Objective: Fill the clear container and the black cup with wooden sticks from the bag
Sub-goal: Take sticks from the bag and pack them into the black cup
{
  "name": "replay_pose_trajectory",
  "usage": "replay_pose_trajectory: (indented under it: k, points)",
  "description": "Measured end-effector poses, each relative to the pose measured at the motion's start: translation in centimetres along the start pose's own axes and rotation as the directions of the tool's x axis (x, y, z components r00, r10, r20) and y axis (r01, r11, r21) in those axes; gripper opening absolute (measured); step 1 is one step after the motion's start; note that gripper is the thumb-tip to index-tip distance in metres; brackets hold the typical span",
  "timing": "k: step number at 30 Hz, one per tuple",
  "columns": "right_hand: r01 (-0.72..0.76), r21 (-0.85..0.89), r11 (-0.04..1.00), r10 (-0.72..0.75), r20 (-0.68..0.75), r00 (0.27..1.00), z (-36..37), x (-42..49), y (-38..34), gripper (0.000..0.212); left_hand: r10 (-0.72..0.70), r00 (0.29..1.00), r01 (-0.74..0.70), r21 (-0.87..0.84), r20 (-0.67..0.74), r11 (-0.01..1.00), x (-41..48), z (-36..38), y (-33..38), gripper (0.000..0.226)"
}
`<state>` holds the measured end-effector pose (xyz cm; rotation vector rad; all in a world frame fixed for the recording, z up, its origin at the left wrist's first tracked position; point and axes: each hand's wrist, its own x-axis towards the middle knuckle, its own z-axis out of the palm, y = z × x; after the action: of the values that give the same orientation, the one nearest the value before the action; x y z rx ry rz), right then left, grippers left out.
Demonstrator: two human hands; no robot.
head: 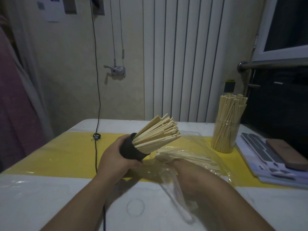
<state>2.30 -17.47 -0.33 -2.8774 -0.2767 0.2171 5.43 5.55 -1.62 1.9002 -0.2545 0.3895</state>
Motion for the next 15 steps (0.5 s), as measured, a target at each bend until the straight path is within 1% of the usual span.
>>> replay_pose_trajectory:
  k: [2,4,8,12,15]
  points:
    - [-0.043,-0.105,0.994,0.033,-0.093,0.995,0.7,0.5,0.3,0.047,0.000,1.000,0.000,-0.006,0.005,1.000,0.0,0.0,0.0,0.079]
    - [-0.069,-0.167,0.984,0.046,-0.135,0.990,1.0,0.8,0.6,0.042,0.004,1.000,-0.004,-0.011,0.007,1.000,0.0,0.0,0.1,0.078]
    - [-0.129,-0.133,0.983,0.094,-0.245,0.965,1.4,1.6,0.9,0.036,0.001,1.000,-0.001,-0.026,0.009,1.000,0.0,0.0,0.1,0.079]
    - [-0.105,-0.027,0.994,0.091,-0.330,0.940,1.8,2.1,1.3,0.029,0.003,1.000,-0.003,-0.030,0.002,1.000,0.1,0.0,-0.1,0.082]
    - [-0.093,0.022,0.995,0.095,-0.346,0.934,1.7,2.2,1.3,0.031,0.002,1.000,-0.002,-0.032,0.001,0.999,0.2,0.0,-0.2,0.081]
